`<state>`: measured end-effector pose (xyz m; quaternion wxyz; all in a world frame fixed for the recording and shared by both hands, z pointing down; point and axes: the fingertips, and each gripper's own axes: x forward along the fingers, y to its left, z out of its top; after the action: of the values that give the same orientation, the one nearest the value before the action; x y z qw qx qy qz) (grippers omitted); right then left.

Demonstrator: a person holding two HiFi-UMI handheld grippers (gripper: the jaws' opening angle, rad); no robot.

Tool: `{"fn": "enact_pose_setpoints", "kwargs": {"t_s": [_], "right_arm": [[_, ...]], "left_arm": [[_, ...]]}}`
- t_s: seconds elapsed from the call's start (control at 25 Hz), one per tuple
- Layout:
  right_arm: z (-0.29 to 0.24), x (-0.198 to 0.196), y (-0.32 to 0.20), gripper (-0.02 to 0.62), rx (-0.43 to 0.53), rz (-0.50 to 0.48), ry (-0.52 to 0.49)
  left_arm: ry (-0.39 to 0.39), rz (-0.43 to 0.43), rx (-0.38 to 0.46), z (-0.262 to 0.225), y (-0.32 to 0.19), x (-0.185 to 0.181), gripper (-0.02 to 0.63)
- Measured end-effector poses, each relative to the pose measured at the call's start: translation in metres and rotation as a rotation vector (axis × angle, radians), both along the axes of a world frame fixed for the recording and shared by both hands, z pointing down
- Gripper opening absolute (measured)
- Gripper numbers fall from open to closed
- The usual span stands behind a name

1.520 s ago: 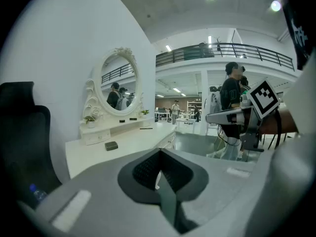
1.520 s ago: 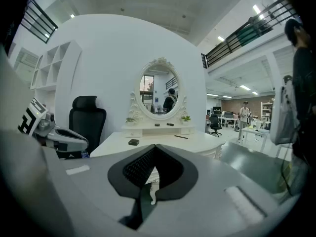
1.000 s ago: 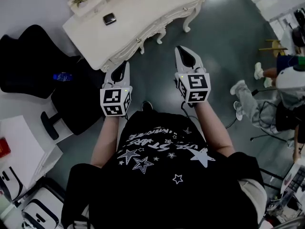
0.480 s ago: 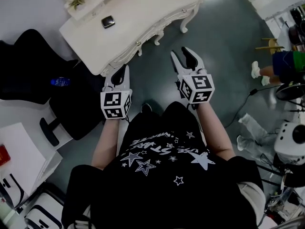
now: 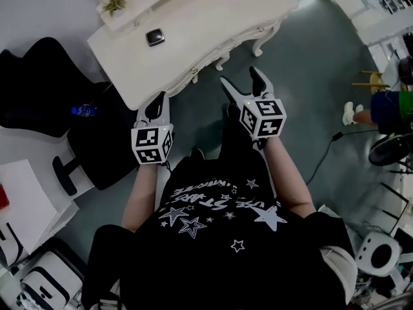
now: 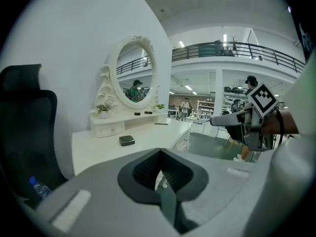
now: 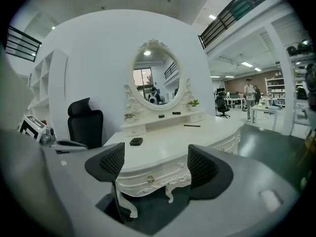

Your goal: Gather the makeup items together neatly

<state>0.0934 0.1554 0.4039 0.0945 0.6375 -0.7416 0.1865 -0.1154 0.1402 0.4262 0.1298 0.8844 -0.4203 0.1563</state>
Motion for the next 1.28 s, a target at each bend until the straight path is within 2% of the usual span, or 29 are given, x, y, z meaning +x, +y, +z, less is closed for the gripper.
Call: {"fn": "enact_pose_setpoints", "kwargs": {"t_s": [0.2, 0.4, 0.6, 0.96, 1.12, 1.28], "right_arm": [[0.012, -0.001, -0.066, 0.428, -0.004, -0.129, -0.028], [0.021, -0.008, -0.141, 0.428, -0.028, -0.324, -0.033], [0.031, -0.037, -0.193, 0.426, -0.062, -0.551, -0.033], [0.074, -0.086, -0.223, 0.428, -0.162, -0.902, 0.057], [0.088, -0.105, -0.234, 0.43, -0.196, -1.005, 0.087], [0.099, -0.126, -0.249, 0.472, -0.207, -1.088, 0.162]], "left_arm": [[-0.038, -0.128, 0.002, 0.003, -0.036, -0.002, 0.002], [-0.073, -0.296, -0.012, 0.004, -0.075, -0.003, 0.002], [-0.094, -0.484, -0.04, 0.005, -0.095, -0.007, 0.002], [-0.113, -0.742, -0.047, 0.01, -0.101, -0.018, 0.002], [-0.108, -0.835, -0.06, 0.014, -0.095, -0.023, 0.002], [-0.103, -0.895, -0.077, 0.017, -0.089, -0.029, 0.002]]}}
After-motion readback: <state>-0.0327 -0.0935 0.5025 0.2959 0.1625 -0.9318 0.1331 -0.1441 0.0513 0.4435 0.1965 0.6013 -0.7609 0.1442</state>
